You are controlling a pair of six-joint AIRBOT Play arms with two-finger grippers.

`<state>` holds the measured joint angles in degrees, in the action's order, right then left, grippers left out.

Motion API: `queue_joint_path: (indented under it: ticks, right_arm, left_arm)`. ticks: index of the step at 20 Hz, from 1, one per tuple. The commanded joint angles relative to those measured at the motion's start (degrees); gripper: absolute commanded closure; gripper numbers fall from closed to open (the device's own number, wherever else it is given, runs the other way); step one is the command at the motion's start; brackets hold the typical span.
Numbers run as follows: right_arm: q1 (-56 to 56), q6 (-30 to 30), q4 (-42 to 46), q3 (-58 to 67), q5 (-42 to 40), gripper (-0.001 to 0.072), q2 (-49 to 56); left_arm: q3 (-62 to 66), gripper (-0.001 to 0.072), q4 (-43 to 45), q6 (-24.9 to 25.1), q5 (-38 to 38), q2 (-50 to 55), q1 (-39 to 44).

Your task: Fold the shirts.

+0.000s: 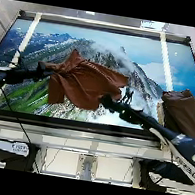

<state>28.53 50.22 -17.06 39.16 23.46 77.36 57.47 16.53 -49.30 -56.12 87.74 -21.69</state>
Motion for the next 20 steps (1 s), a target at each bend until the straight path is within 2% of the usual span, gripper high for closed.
queue_joint_path:
  ticks: [1, 3, 5, 7, 8, 9, 11, 13, 15, 18, 20]
  right_arm:
    - [-8.5, -9.5, 10.1, 5.5, 5.8, 0.0683, -9.7]
    - [-15.1, -3.6, 21.7, 8.1, 6.1, 0.0683, -20.0]
    - [-21.4, 6.8, 33.5, 11.6, 7.9, 0.0684, -31.2]
    - [-25.9, 13.8, 41.3, 16.4, 11.8, 0.0684, -40.5]
    - [-27.2, 15.4, 43.8, 19.2, 13.4, 0.0684, -44.0]
    - [-28.1, 16.7, 46.3, 22.6, 14.8, 0.0684, -47.0]
    - [-29.1, 20.8, 51.5, 29.5, 16.6, 0.0684, -50.4]
    - [-29.2, 24.5, 56.9, 35.9, 19.9, 0.0684, -50.9]
    - [-29.2, 27.4, 59.6, 39.1, 22.9, 0.0684, -49.8]
    - [-29.2, 28.2, 60.5, 39.3, 28.8, 0.0685, -43.9]
    - [-29.1, 28.5, 59.0, 38.9, 34.2, 0.0684, -36.1]
  left_arm:
    - [7.0, 0.0698, -7.8, 4.4, -13.1, -4.6, -4.4]
    - [11.1, 0.0698, -8.8, 4.4, -19.8, -10.9, -9.0]
    - [14.4, 0.0699, -10.6, 2.0, -27.3, -19.2, -14.3]
    - [17.2, 0.0699, -14.4, -1.0, -32.1, -27.6, -18.0]
    - [18.8, 0.0698, -17.2, -1.7, -33.5, -31.5, -18.8]
    - [21.0, 0.0699, -19.4, -1.8, -32.9, -35.2, -18.6]
    - [26.1, 0.0699, -19.3, -3.1, -25.0, -41.3, -18.2]
    - [32.0, 0.07, -14.8, -3.9, -15.6, -45.5, -18.3]
    - [37.9, 0.07, -3.6, -9.5, -9.6, -47.0, -18.3]
    - [40.6, 0.0701, 12.5, -17.4, -11.2, -45.5, -18.3]
    - [39.4, 0.0701, 15.7, -20.2, -15.7, -41.4, -18.1]
